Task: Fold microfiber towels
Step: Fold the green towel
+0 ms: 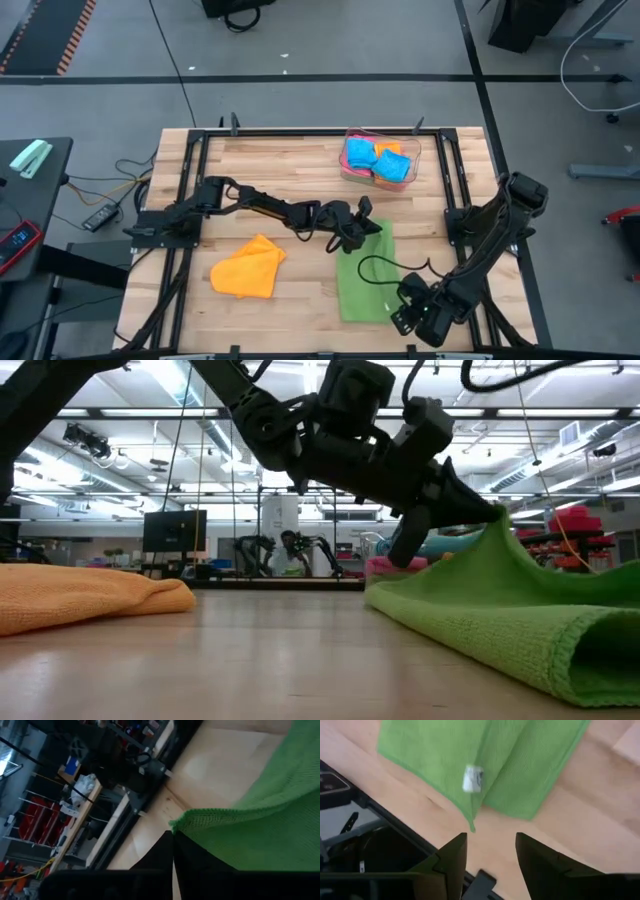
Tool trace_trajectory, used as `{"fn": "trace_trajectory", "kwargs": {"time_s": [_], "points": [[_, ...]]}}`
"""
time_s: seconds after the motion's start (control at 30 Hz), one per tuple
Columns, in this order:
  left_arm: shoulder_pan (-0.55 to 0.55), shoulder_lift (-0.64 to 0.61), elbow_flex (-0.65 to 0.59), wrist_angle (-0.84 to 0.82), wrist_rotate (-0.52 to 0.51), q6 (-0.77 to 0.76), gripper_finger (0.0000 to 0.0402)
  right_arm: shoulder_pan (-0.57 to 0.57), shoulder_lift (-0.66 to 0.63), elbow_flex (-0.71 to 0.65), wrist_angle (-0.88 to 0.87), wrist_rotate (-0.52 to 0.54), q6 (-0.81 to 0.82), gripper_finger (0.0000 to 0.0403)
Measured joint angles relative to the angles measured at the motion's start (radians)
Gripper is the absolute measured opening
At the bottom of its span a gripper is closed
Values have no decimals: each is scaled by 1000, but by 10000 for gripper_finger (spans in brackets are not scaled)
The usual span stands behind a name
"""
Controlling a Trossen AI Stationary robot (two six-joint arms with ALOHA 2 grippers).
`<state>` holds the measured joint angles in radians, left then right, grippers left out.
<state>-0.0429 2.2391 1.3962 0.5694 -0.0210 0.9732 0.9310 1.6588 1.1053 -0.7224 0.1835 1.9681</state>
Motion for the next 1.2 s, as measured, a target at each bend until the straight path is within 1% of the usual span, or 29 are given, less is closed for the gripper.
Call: {"fn": "trace_trajectory", "kwargs": {"time_s": [0.1, 0.2, 0.3, 0.37, 0.57, 0.7, 0.8, 0.9, 1.07, 1.2], "points": [[2, 1, 20, -8, -22, 6, 17, 4, -19, 0, -38, 26, 0, 177], [13, 1, 53, -14, -30, 1, 9, 4, -22, 0, -55, 33, -4, 177], [26, 14, 91, -88, -29, -1, 6, 4, -22, 0, -59, 55, -5, 177], [36, 37, 102, -102, -28, -17, 10, 5, -22, 0, -60, 78, -11, 177], [50, 84, 123, -97, -27, -20, 26, 8, -22, 0, -75, 104, -16, 177], [57, 97, 123, -79, -29, -20, 17, 8, -22, 0, -77, 108, -18, 177], [64, 97, 123, -61, -34, -27, 8, 8, -22, 0, -77, 133, -20, 177], [74, 97, 123, -59, -39, -43, 8, 7, -22, 0, -77, 138, -20, 177], [80, 105, 123, -63, -41, -53, 31, 8, -22, 0, -77, 138, -20, 177], [78, 115, 124, -41, -44, -84, 60, 8, -22, -1, -78, 174, -20, 177]]}}
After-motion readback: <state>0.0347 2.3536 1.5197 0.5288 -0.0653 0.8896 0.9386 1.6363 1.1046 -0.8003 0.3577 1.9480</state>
